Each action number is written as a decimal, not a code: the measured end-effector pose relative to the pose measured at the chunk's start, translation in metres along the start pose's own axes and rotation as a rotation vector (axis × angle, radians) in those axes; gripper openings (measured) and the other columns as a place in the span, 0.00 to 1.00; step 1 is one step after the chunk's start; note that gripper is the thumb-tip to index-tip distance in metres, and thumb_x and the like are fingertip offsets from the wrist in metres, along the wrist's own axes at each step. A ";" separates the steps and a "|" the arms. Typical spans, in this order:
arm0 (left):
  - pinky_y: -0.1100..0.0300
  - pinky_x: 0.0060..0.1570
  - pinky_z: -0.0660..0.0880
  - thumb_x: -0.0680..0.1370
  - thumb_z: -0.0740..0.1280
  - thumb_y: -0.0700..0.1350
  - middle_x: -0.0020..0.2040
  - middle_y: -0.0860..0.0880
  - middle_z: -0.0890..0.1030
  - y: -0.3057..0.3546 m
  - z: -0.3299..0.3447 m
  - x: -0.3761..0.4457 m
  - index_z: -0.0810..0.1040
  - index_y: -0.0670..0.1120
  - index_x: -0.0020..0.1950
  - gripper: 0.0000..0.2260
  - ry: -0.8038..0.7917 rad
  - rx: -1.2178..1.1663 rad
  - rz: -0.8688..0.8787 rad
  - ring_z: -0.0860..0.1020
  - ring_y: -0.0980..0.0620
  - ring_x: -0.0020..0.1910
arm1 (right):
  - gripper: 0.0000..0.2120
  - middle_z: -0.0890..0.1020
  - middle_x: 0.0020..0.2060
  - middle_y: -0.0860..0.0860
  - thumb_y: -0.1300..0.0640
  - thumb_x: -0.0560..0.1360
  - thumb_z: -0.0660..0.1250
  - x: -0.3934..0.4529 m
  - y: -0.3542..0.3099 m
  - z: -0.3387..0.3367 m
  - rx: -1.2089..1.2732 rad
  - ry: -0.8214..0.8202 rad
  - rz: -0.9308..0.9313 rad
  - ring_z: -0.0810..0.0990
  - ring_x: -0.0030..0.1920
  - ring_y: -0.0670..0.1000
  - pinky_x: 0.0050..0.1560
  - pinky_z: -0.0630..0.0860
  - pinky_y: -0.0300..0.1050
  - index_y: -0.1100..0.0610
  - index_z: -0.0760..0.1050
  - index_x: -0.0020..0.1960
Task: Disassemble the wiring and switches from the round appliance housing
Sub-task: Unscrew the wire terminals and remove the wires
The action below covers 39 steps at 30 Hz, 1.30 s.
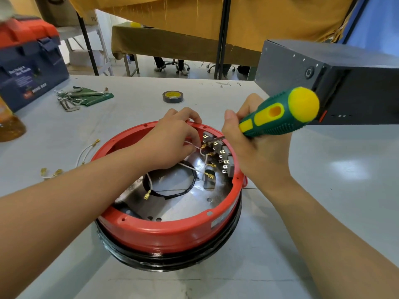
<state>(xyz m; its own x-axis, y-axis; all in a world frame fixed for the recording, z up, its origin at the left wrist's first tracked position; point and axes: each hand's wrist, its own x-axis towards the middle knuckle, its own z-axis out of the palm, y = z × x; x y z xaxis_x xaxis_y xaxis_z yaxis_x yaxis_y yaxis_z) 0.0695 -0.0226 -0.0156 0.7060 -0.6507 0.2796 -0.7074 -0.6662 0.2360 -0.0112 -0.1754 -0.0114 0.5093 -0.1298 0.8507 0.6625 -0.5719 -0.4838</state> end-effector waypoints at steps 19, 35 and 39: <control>0.61 0.56 0.61 0.75 0.68 0.41 0.66 0.53 0.67 0.000 0.002 0.001 0.84 0.50 0.48 0.07 -0.007 0.014 -0.009 0.64 0.50 0.59 | 0.15 0.69 0.25 0.49 0.61 0.74 0.63 0.008 0.009 -0.006 0.171 0.100 0.250 0.70 0.27 0.48 0.33 0.69 0.39 0.50 0.64 0.32; 0.57 0.59 0.63 0.75 0.67 0.40 0.67 0.51 0.67 0.001 0.000 0.000 0.84 0.48 0.49 0.07 -0.017 0.004 0.002 0.64 0.48 0.59 | 0.18 0.65 0.25 0.40 0.58 0.72 0.64 0.003 -0.007 0.002 -0.001 -0.124 -0.080 0.67 0.27 0.42 0.32 0.63 0.28 0.40 0.59 0.35; 0.56 0.59 0.64 0.75 0.68 0.41 0.66 0.51 0.67 0.001 0.000 -0.001 0.83 0.48 0.47 0.06 -0.008 0.001 0.004 0.64 0.48 0.60 | 0.19 0.65 0.24 0.44 0.62 0.74 0.64 0.007 -0.003 0.000 -0.005 -0.052 0.004 0.68 0.27 0.46 0.32 0.64 0.33 0.46 0.60 0.32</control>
<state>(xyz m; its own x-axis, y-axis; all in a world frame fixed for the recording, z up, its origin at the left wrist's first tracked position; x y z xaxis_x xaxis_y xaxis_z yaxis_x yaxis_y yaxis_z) 0.0680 -0.0228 -0.0161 0.7035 -0.6560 0.2735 -0.7101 -0.6640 0.2342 -0.0096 -0.1741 -0.0041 0.5396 -0.0901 0.8371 0.6579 -0.5753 -0.4860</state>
